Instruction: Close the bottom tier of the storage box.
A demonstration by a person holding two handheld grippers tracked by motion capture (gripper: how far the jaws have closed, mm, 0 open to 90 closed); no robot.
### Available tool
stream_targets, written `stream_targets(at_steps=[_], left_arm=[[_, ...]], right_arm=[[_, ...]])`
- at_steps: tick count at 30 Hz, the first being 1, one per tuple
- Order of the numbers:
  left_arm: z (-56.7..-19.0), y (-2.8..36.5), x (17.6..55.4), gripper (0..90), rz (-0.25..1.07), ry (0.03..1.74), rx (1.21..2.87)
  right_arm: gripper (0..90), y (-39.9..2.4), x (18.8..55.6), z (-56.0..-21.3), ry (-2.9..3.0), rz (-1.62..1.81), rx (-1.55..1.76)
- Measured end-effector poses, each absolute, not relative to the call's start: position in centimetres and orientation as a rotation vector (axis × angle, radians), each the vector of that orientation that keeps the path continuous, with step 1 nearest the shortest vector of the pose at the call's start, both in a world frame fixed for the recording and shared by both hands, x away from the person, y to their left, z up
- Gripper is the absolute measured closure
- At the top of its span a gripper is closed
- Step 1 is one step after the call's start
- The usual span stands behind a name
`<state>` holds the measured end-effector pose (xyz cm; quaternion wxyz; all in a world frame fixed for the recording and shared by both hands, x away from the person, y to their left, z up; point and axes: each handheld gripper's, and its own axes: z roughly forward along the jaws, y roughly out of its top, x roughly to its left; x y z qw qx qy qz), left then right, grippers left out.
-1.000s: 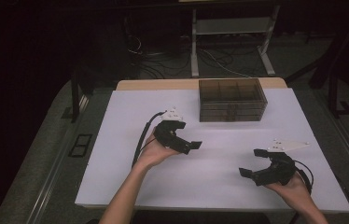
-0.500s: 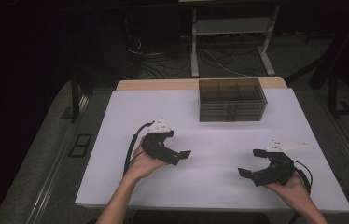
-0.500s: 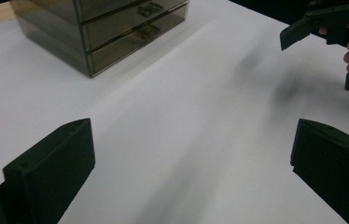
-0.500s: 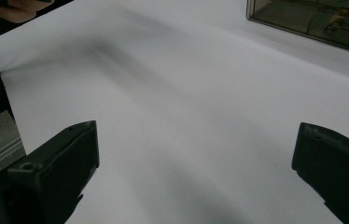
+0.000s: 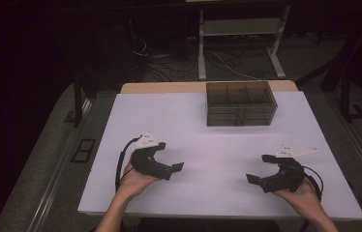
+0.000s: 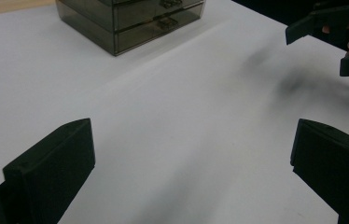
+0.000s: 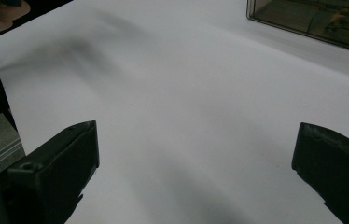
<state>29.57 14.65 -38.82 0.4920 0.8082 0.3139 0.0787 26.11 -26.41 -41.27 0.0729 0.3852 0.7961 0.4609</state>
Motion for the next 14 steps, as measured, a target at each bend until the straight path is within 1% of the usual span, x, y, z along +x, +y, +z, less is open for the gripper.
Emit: stream_targets(at_steps=[6, 14], left_arm=[[-39.4, 16.5, 28.4, 0.0, 0.233, 0.794, 1.91], [-40.0, 17.6, 27.2, 0.0, 0.25, 0.799, 1.856]], right_arm=[[0.1, -26.4, 26.0, -41.3, 2.39, 1.384, 1.158], [0.1, -26.5, 25.9, -41.3, 2.391, 1.384, 1.161]])
